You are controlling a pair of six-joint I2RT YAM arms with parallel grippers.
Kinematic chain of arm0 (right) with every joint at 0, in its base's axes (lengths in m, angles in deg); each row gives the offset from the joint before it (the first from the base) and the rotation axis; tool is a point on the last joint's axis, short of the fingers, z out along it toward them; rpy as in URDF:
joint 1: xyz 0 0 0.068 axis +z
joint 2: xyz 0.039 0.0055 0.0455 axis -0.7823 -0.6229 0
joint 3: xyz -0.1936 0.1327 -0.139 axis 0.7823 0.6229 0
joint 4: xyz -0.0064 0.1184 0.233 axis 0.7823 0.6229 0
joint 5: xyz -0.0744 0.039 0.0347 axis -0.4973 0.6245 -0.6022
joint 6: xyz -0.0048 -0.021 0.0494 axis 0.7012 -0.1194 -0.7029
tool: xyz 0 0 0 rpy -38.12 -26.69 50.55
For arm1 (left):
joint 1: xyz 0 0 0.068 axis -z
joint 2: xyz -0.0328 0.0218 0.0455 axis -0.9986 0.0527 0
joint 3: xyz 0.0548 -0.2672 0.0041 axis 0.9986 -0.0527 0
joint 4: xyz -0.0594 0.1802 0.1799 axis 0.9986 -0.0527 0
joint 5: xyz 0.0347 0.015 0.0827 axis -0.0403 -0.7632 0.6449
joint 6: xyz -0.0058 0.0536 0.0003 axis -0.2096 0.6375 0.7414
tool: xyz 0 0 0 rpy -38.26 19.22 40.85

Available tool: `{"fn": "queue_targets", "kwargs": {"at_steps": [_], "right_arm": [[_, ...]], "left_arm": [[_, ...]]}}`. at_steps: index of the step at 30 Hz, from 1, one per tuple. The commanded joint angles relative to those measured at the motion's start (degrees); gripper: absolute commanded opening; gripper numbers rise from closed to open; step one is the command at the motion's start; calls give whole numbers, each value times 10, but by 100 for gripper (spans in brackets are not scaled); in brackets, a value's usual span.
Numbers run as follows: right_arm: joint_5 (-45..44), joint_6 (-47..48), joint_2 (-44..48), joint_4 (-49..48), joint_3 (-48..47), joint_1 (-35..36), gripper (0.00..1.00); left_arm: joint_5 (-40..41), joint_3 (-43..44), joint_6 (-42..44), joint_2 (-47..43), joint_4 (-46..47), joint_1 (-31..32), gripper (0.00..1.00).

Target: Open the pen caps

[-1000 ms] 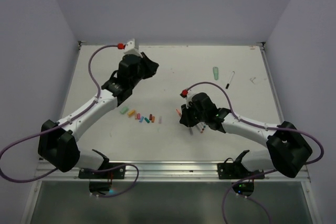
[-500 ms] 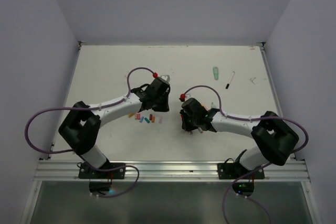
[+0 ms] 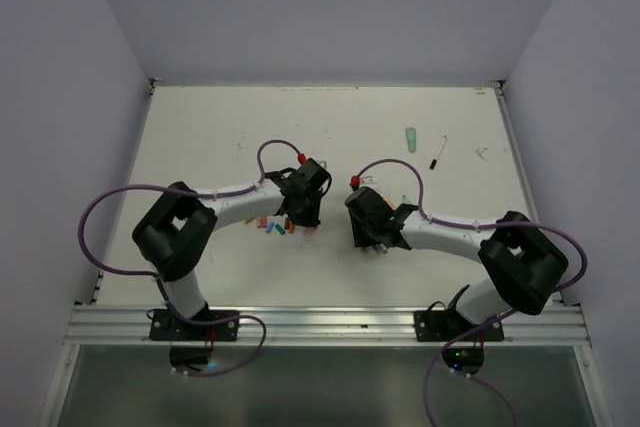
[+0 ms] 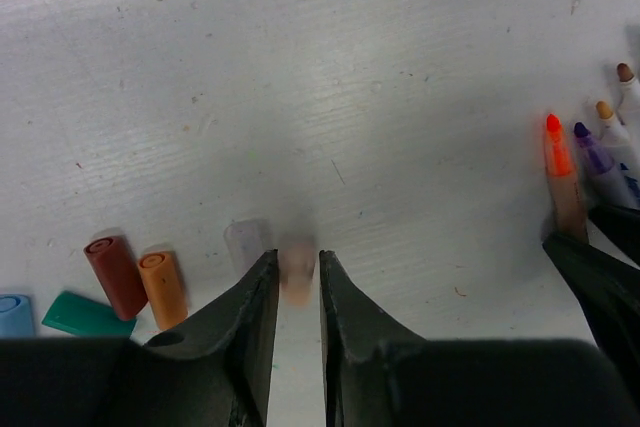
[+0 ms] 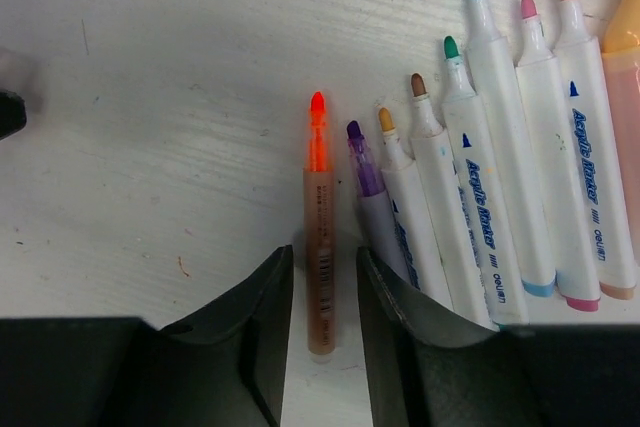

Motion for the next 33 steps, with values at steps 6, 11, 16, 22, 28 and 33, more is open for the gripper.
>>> {"fn": "queue_targets", "kwargs": {"at_steps": [6, 11, 16, 22, 28, 33], "right_arm": [[-6, 4, 67, 1, -21, 1, 45], [-54, 16, 108, 31, -54, -7, 68], [-81, 13, 96, 73, -103, -76, 82], [-75, -15, 40, 71, -153, -232, 91], [-87, -18, -80, 74, -248, -322, 85], [-87, -22, -179, 81, -347, -359, 79]], "left_arm": [[13, 3, 15, 10, -17, 3, 35], [18, 12, 10, -14, -19, 3, 39], [33, 56, 18, -60, -36, 2, 45], [50, 99, 46, -110, -37, -22, 68], [27, 75, 81, -161, -9, -113, 93], [28, 35, 109, -199, 12, -169, 98]]}}
